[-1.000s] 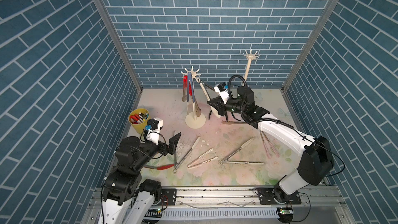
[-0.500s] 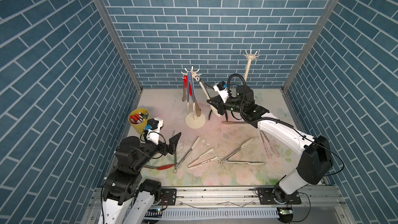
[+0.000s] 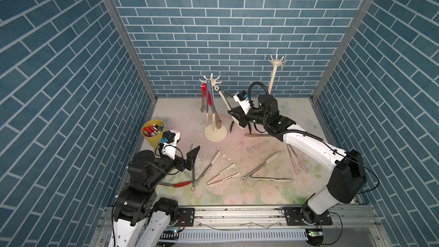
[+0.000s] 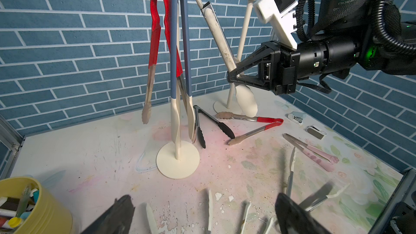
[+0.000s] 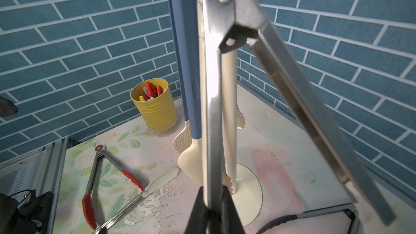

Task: Hang food tongs on kitchen utensil racks
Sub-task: Hang the food tongs on the rack.

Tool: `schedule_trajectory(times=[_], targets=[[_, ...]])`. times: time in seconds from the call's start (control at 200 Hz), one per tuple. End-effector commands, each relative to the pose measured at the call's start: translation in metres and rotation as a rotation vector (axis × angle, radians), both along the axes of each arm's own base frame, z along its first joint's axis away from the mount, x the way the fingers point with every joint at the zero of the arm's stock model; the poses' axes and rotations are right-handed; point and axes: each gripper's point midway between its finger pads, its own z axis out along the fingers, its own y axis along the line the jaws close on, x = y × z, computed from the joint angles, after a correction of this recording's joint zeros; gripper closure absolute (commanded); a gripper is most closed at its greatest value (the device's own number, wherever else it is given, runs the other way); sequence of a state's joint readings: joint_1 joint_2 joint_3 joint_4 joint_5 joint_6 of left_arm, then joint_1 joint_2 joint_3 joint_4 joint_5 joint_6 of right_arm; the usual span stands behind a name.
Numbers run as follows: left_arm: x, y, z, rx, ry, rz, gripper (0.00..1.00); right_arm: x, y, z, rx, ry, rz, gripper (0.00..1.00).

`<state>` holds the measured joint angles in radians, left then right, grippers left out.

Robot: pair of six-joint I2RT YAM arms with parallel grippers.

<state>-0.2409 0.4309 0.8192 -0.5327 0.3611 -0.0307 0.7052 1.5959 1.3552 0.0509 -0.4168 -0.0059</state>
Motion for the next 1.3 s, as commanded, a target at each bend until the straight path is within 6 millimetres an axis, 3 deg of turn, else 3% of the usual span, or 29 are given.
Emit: schedule_trajectory(times=[0.0, 0.25, 0.475, 0.62, 1.04, 1.295], targets=[[-0.001, -0.002, 0.003, -0.011, -0.016, -0.009, 0.01, 0.005, 0.004, 0.008, -0.026, -0.072, -0.004, 1.00], [-0.001, -0.002, 0.001, -0.012, -0.012, -0.010, 0.01, 0.010, 0.004, -0.003, -0.061, -0.047, -0.024, 1.00], [0.000, -0.003, 0.000, -0.011, -0.005, -0.014, 0.01, 0.009, 0.001, 0.000, -0.075, -0.019, -0.035, 0.67], [0.000, -0.003, -0.001, -0.010, -0.003, -0.015, 0.01, 0.007, -0.003, 0.001, -0.083, -0.013, -0.044, 0.54], [0.000, -0.003, -0.002, -0.009, -0.001, -0.016, 0.01, 0.008, -0.020, 0.001, -0.104, -0.011, -0.096, 0.36], [0.001, -0.001, -0.002, -0.004, -0.009, -0.003, 0.01, 0.013, -0.042, -0.008, -0.131, 0.007, -0.183, 0.28]])
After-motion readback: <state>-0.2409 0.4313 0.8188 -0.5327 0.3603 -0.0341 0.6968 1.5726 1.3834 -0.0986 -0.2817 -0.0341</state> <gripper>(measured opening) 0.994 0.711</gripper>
